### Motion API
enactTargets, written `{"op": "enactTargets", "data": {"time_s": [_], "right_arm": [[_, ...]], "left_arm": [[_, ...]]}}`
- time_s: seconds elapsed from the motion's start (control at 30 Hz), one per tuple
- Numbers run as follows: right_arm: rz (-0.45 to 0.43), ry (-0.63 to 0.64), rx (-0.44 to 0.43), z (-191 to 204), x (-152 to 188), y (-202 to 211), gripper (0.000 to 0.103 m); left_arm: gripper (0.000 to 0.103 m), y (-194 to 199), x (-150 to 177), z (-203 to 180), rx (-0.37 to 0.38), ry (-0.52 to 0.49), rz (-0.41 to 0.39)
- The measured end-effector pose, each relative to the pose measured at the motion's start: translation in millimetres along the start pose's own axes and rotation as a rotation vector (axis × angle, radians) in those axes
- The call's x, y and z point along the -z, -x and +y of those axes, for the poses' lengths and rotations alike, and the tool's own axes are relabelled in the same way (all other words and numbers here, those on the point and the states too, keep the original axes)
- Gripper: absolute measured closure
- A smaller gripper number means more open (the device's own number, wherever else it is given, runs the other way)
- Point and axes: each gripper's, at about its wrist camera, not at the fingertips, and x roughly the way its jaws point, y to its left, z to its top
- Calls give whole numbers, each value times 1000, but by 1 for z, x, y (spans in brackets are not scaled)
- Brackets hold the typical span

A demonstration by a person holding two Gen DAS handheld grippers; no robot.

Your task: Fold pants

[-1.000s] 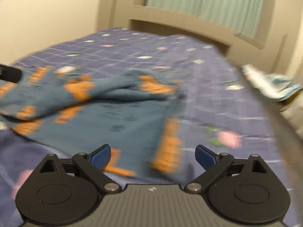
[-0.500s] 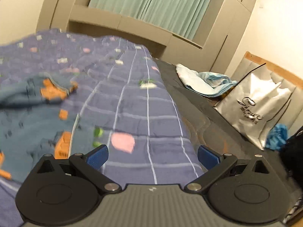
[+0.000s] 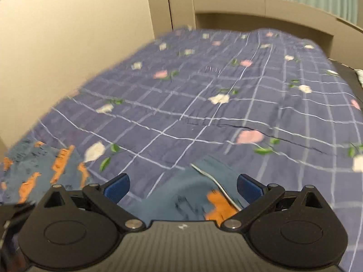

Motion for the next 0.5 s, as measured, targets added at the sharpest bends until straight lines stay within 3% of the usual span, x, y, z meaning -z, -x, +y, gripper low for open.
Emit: {"op": "enactTargets", "data": {"time_s": [0.1,0.17,0.23,0.27,0.33,0.43,0.5], "right_arm": [[92,-48,45,3,-15,-32,3],[142,-82,70,-1,-16,-46,19],[160,-85,117,-2,-15,-55,47],[166,-82,144,-3,-13,-58,54],[153,-96,157,-4,-12,-57,76],[126,-134,107,-11,-7,-48,97],[104,-155,85,-14,-3,-41,103]], "left_arm": [[1,-2,1,3,4,10,2],[2,-1,1,5,14,22,-5],[9,1,1,8,26,37,-18],[14,1,0,9,31,47,-21],[23,1,-1,11,42,68,-21],[49,-4,-2,14,71,106,2],[74,-10,-3,14,72,117,25]]}}
